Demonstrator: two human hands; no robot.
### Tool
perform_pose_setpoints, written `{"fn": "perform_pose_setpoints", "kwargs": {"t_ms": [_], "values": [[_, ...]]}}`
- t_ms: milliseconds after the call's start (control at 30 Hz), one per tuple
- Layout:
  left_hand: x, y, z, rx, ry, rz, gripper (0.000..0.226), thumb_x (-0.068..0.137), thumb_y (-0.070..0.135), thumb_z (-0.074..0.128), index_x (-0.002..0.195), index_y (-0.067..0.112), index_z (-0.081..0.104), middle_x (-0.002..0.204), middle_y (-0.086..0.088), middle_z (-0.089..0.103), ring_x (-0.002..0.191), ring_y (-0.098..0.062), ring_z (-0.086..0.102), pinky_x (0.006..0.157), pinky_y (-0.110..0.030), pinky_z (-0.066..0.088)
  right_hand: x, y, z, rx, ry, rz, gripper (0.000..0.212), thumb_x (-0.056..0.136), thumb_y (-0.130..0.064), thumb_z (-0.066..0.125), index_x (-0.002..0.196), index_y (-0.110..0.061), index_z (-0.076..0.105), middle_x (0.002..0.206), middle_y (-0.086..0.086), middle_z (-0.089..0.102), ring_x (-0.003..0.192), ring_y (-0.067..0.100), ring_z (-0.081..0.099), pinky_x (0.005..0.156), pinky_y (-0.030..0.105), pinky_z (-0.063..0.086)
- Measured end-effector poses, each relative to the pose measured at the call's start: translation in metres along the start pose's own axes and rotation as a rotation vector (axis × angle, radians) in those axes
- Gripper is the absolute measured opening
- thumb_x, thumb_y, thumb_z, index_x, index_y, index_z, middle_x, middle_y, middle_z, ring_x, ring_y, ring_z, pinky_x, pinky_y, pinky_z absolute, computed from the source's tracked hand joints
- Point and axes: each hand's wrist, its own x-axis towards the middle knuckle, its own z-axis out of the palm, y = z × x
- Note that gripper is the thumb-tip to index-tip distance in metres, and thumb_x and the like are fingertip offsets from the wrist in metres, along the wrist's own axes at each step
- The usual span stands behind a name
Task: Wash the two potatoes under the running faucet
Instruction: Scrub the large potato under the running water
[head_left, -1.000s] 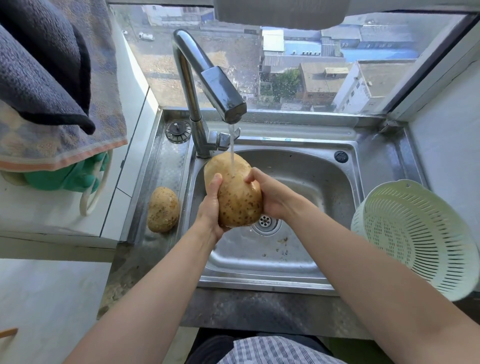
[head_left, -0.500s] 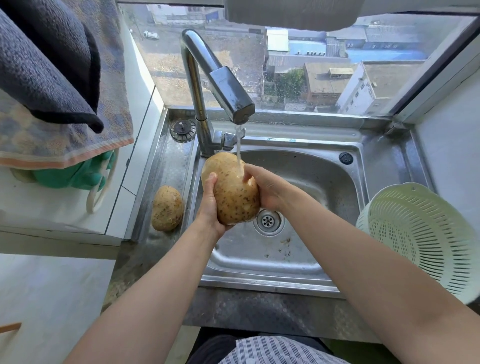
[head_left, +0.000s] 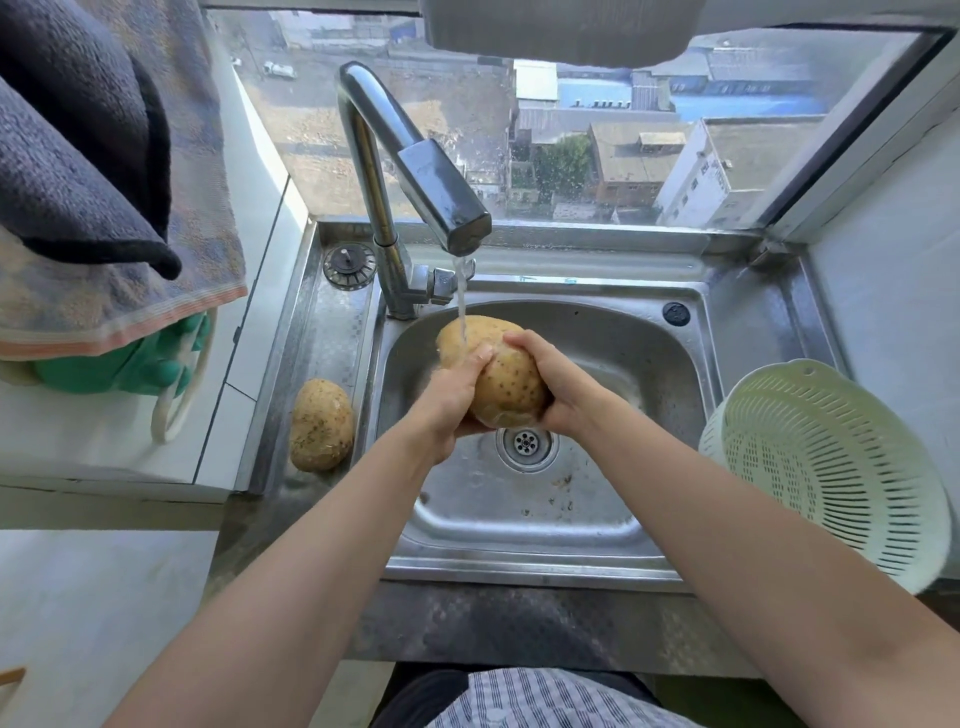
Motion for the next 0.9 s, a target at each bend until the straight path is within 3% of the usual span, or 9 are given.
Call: {"fn": "perform_pose_setpoints", "kwargs": {"t_ms": [67,133,233,333,433,700,900], "values": [[-0.004,0.0,-0.005,-0.03,-0.096,-0.027,0.047,0.104,0.033,0.044,0.141,0.003,0.046,0.115,-0.016,0.064,0.096,-0.027,0.066,0.076,-0.038,0.06,0.004,0.0,0.0,0.0,0.034,0.004,0.058,0.084,-0.048,0.068,0.13,-0.015,0.055,0.119,0.016,0.067,0.101,0.032,0.067,0.079,0.044,0.058],[-0.01,0.001,-0.007,-0.066,-0.139,-0.047,0.043,0.102,0.021,0.042,0.14,0.002,0.045,0.11,-0.017,0.061,0.095,-0.029,0.064,0.08,-0.042,0.06,0.006,0.001,0.001,0.012,0.045,0.014,0.055,0.085,-0.048,0.066,0.128,-0.014,0.055,0.116,0.015,0.067,0.099,0.032,0.067,0.079,0.044,0.059],[-0.015,0.006,-0.006,-0.116,-0.096,-0.091,0.043,0.096,0.019,0.048,0.136,0.005,0.046,0.121,-0.023,0.057,0.091,-0.034,0.066,0.066,-0.043,0.064,0.009,0.001,0.005,-0.001,0.056,0.013,0.052,0.086,-0.047,0.066,0.126,-0.015,0.055,0.117,0.015,0.066,0.102,0.032,0.067,0.076,0.044,0.059],[-0.014,0.007,-0.008,-0.166,-0.059,-0.113,0.042,0.097,0.023,0.047,0.135,0.006,0.046,0.122,-0.024,0.055,0.092,-0.038,0.065,0.058,-0.045,0.064,0.012,0.001,0.011,-0.025,0.069,-0.007,0.056,0.085,-0.046,0.068,0.128,-0.014,0.055,0.121,0.015,0.065,0.107,0.034,0.066,0.082,0.046,0.059],[-0.011,0.007,-0.013,-0.211,-0.055,-0.101,0.04,0.097,0.021,0.043,0.134,0.006,0.046,0.111,-0.02,0.054,0.091,-0.037,0.064,0.057,-0.044,0.063,0.013,-0.003,0.016,-0.007,0.065,-0.022,0.06,0.083,-0.046,0.069,0.131,-0.014,0.054,0.125,0.015,0.065,0.109,0.035,0.066,0.086,0.051,0.058],[-0.011,0.011,-0.009,-0.224,-0.017,-0.112,0.038,0.093,0.02,0.042,0.128,0.008,0.048,0.112,-0.02,0.052,0.094,-0.04,0.061,0.058,-0.047,0.063,0.014,-0.007,0.015,-0.032,0.075,-0.054,0.065,0.082,-0.043,0.071,0.135,-0.013,0.05,0.128,0.016,0.061,0.112,0.037,0.063,0.093,0.056,0.055],[-0.016,0.013,-0.006,-0.233,-0.027,-0.121,0.039,0.092,0.019,0.042,0.129,0.006,0.049,0.108,-0.019,0.054,0.092,-0.039,0.062,0.057,-0.045,0.062,0.009,-0.006,0.012,0.0,0.086,-0.042,0.068,0.08,-0.045,0.073,0.136,-0.016,0.047,0.128,0.016,0.061,0.11,0.037,0.065,0.084,0.055,0.058]]}}
